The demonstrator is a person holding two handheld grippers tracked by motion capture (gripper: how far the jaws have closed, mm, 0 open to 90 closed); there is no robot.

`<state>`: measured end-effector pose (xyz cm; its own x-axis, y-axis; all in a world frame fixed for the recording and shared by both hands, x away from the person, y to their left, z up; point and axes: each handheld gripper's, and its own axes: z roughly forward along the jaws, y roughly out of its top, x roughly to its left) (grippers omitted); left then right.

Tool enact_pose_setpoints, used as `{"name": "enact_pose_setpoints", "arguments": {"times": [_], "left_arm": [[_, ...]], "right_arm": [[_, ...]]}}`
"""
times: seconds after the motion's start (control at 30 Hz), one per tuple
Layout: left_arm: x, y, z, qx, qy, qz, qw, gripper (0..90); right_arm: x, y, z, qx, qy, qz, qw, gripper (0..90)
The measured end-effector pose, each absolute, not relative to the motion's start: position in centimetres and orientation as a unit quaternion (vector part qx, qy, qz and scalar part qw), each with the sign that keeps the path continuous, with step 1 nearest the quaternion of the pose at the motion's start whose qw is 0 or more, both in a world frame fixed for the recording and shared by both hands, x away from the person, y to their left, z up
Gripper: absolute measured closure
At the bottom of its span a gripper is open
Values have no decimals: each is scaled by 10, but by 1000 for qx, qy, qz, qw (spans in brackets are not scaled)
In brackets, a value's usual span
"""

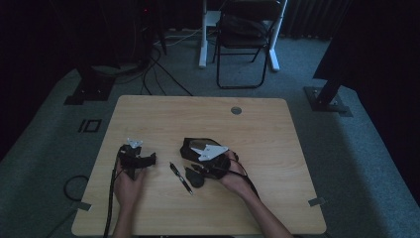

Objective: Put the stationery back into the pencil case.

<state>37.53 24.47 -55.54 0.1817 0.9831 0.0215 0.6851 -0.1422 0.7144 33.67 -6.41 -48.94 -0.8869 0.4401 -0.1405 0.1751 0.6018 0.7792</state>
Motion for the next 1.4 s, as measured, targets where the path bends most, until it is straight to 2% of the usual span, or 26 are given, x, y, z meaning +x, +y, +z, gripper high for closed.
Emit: {"name": "enact_pose_setpoints", "arguments": {"times": [0.47,1.4], "left_arm": [[375,245,-555,711,586,255,291,131],[375,245,-555,711,586,255,292,131]], "right_arm": [[329,-57,-504,178,886,400,153,595],[323,-45,-534,188,898,370,142,464]]}}
